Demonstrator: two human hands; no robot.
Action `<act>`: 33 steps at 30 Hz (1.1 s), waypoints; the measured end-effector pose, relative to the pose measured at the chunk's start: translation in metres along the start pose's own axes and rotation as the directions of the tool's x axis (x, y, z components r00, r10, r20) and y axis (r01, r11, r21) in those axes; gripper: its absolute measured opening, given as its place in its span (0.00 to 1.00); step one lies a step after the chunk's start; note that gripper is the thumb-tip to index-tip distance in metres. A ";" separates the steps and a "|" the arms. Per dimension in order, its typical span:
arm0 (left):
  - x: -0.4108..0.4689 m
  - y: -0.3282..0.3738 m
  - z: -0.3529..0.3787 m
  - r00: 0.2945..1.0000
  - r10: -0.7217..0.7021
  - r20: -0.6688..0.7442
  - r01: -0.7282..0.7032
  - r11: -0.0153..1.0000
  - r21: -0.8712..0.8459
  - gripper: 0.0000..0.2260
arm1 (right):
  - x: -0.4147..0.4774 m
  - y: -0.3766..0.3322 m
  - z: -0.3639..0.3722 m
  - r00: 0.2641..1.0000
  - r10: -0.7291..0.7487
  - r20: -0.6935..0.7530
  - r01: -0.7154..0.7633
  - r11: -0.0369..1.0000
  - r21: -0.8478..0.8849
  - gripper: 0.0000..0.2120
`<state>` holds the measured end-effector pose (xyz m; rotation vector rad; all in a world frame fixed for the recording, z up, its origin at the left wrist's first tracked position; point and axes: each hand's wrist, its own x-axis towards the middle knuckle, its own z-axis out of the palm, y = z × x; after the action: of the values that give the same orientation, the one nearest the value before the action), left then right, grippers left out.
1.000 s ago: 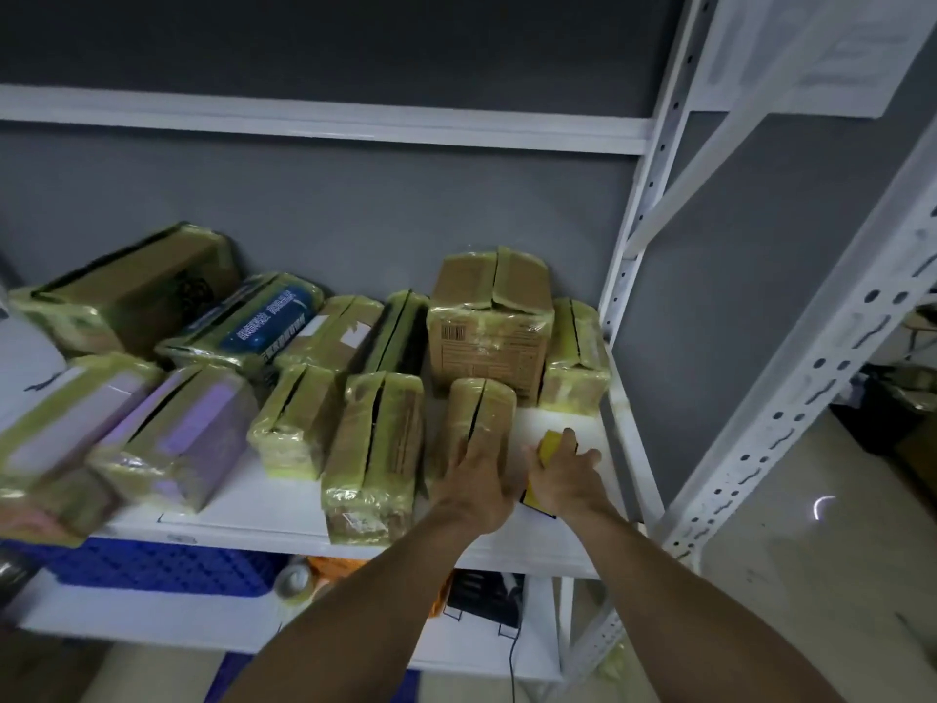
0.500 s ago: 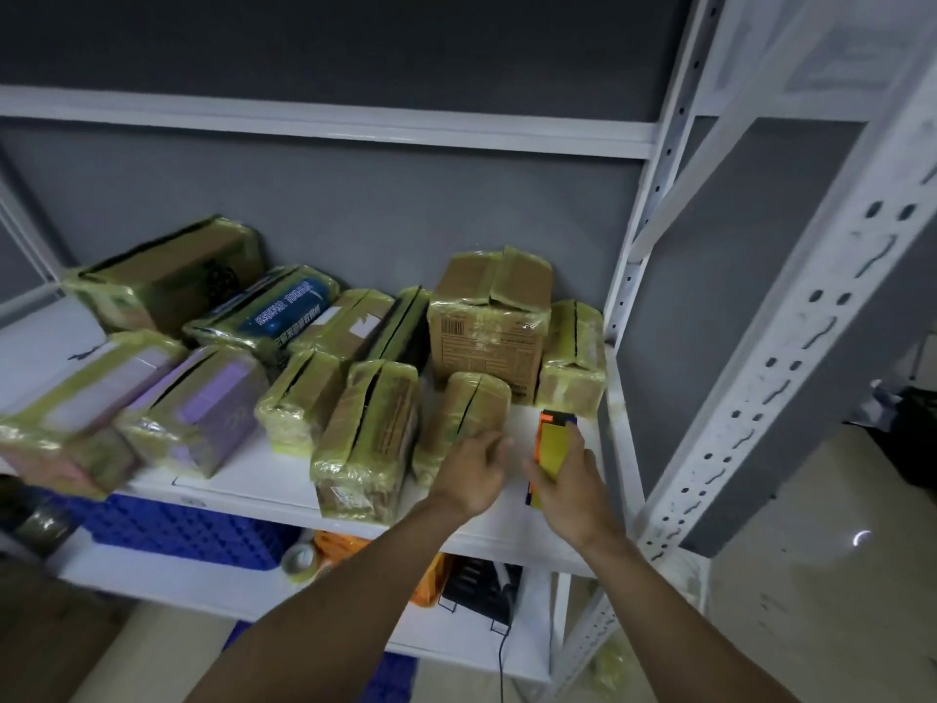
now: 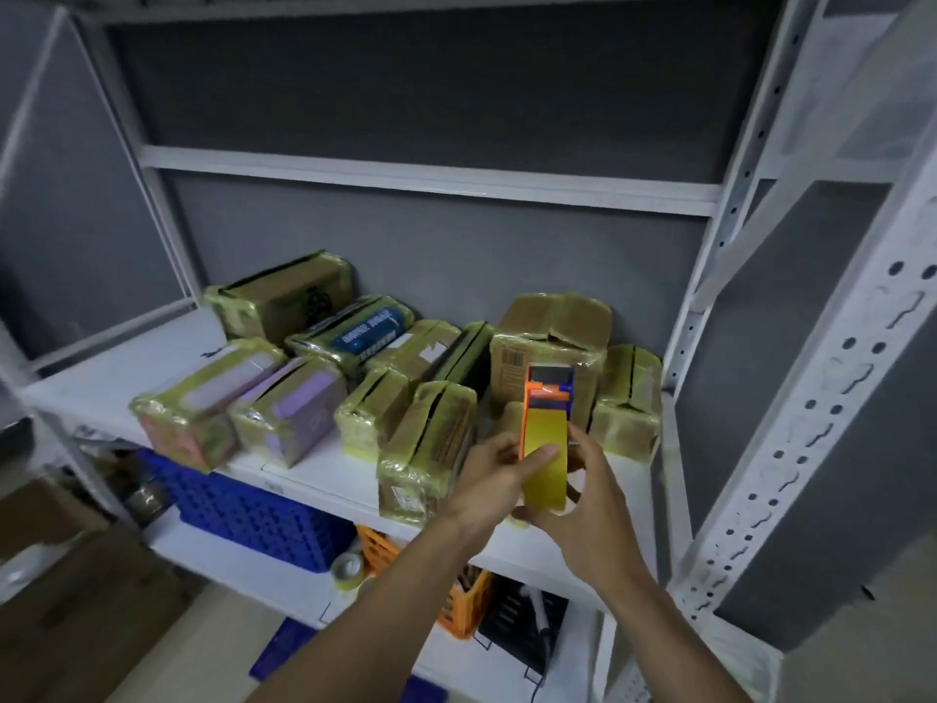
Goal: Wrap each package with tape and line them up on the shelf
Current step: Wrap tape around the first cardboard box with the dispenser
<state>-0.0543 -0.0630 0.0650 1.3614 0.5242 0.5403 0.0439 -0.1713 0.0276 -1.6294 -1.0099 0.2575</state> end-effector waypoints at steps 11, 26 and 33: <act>-0.038 0.018 -0.148 0.998 0.040 -0.047 -0.056 0.918 -0.392 0.20 | 0.040 -0.047 0.103 0.923 0.318 0.218 -0.386 0.765 0.515 0.32; -0.055 0.049 -0.364 0.937 -0.054 -0.344 -0.083 0.924 -0.372 0.18 | 0.053 -0.118 0.342 0.833 0.139 0.536 -0.539 0.424 0.728 0.37; -0.037 0.065 -0.465 0.849 0.216 -0.482 -0.101 0.962 0.253 0.15 | 0.094 -0.160 0.413 0.891 0.194 0.411 -0.443 0.577 0.686 0.31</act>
<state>-0.3821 0.2754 0.0682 1.4808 0.9264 1.0187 -0.2390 0.1804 0.0637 -0.9547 -0.6391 1.0723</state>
